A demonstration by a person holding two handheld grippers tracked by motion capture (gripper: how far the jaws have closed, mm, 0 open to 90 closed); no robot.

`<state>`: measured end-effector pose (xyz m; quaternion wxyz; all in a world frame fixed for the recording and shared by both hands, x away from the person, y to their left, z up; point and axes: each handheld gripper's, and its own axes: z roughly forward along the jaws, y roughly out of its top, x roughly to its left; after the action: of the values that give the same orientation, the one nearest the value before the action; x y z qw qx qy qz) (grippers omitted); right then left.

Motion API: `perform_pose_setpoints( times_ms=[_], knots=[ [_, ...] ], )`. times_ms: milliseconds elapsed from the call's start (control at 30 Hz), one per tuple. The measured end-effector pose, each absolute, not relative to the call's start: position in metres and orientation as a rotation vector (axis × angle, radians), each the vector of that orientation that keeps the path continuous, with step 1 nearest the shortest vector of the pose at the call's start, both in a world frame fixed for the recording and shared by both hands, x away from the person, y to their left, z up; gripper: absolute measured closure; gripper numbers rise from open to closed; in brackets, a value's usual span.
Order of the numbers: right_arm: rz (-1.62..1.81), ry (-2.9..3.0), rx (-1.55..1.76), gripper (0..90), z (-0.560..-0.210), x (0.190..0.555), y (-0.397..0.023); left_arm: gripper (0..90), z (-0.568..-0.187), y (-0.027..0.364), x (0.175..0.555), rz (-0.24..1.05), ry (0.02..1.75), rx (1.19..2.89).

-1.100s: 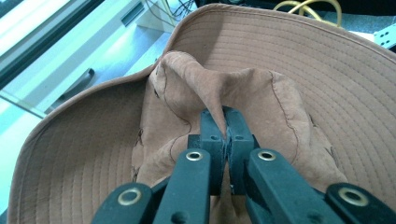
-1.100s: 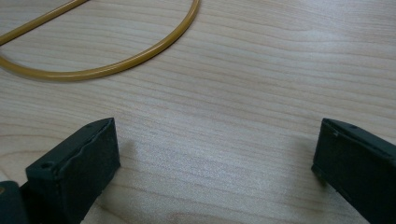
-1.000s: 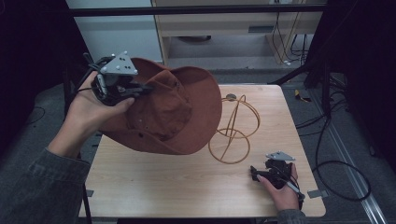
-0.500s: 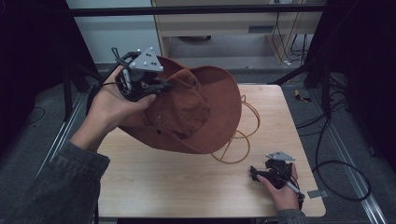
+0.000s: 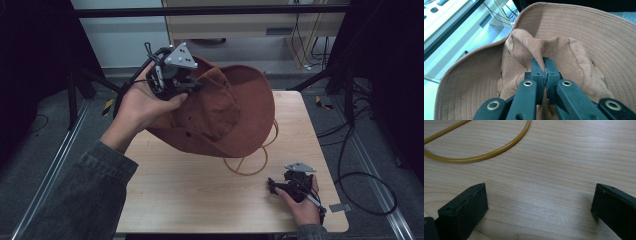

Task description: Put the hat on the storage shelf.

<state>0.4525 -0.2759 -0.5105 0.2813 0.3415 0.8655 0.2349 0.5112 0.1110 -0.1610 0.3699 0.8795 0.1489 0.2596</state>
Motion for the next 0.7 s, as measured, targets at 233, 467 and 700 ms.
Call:
perform_pose_setpoints(
  times_ms=[233,467,700],
  knots=[
    [0.629,2.319,0.914,0.6,-0.511,0.453,-0.276,88.3,-0.163,0.091,0.518,0.657,0.365,2.264],
    [0.631,2.320,0.915,0.6,-0.511,0.453,-0.276,88.3,-0.166,0.077,0.523,0.647,0.348,2.262],
    [0.633,2.320,0.915,0.6,-0.511,0.452,-0.276,88.2,-0.163,0.059,0.524,0.646,0.317,2.265]
  ],
)
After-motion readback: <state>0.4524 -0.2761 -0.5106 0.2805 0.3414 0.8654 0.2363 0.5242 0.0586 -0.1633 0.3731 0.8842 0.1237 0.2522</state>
